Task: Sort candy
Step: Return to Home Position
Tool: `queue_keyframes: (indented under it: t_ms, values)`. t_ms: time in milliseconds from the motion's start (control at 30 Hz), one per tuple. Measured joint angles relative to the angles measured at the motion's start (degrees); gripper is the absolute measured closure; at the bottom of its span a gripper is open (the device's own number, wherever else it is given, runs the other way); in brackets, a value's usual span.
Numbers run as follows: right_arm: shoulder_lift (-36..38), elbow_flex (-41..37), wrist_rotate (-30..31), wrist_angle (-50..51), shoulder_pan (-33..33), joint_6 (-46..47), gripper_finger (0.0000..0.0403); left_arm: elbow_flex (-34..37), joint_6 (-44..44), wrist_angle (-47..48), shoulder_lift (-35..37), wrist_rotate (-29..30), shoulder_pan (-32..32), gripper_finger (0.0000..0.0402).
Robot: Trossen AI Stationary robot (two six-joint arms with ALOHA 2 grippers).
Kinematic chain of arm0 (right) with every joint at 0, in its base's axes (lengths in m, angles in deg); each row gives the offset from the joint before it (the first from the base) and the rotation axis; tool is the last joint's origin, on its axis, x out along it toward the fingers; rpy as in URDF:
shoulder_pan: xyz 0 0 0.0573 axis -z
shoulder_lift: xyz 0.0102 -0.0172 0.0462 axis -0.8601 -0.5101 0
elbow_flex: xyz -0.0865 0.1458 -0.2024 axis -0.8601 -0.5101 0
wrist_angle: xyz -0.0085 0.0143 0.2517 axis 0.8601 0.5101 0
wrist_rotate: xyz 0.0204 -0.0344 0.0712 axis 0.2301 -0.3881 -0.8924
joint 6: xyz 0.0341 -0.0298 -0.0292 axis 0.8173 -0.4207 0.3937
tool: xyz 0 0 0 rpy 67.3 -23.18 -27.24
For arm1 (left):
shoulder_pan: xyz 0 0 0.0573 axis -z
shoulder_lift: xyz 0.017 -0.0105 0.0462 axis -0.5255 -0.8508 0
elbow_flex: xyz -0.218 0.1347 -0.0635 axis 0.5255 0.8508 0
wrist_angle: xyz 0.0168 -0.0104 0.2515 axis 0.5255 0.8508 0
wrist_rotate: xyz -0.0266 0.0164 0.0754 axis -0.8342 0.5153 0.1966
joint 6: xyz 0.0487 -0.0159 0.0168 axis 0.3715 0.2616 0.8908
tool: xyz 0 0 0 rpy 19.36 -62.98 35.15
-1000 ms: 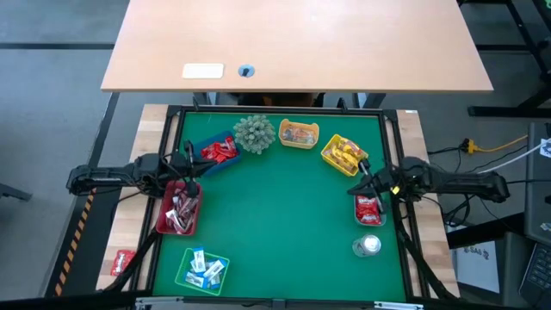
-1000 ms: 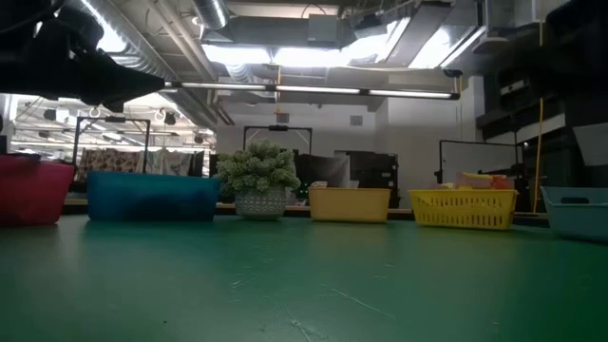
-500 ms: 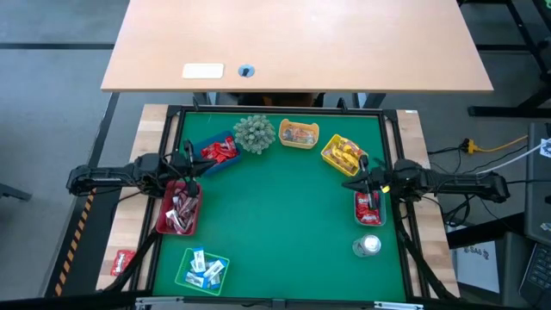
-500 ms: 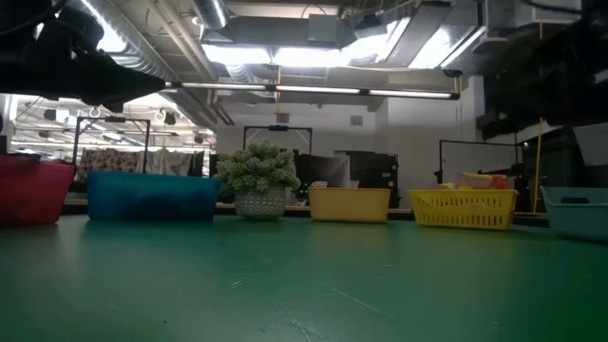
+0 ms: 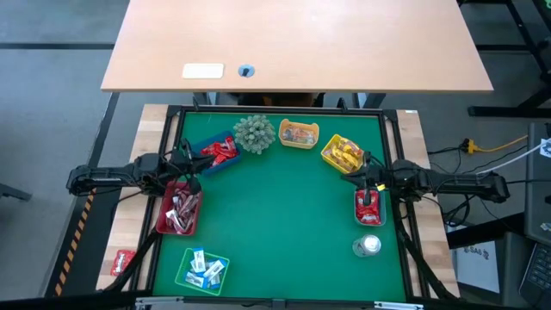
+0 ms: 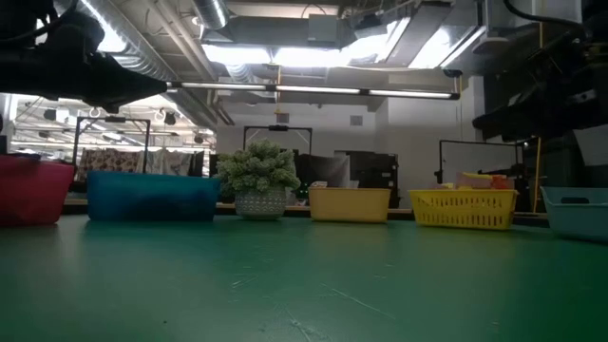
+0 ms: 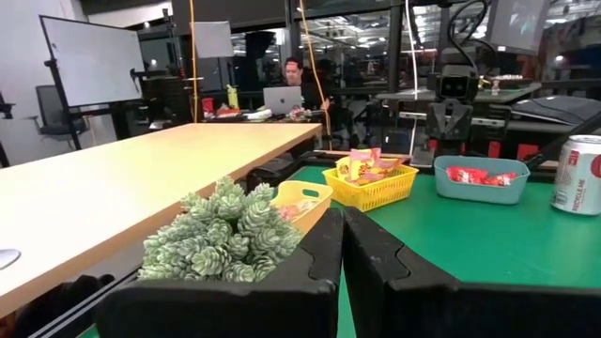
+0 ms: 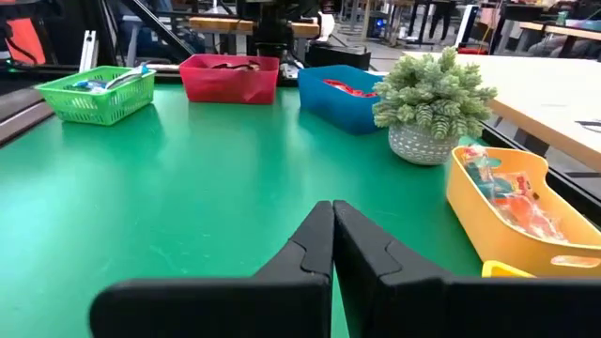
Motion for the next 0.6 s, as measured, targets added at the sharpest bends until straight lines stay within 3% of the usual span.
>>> queue_keyframes:
  t_ms: [600]
  values:
    - [0.3,0.0,0.0,0.2,0.0,0.3,0.0395,0.0,0.4,0.0,0.0,0.0,0.0,0.0402]
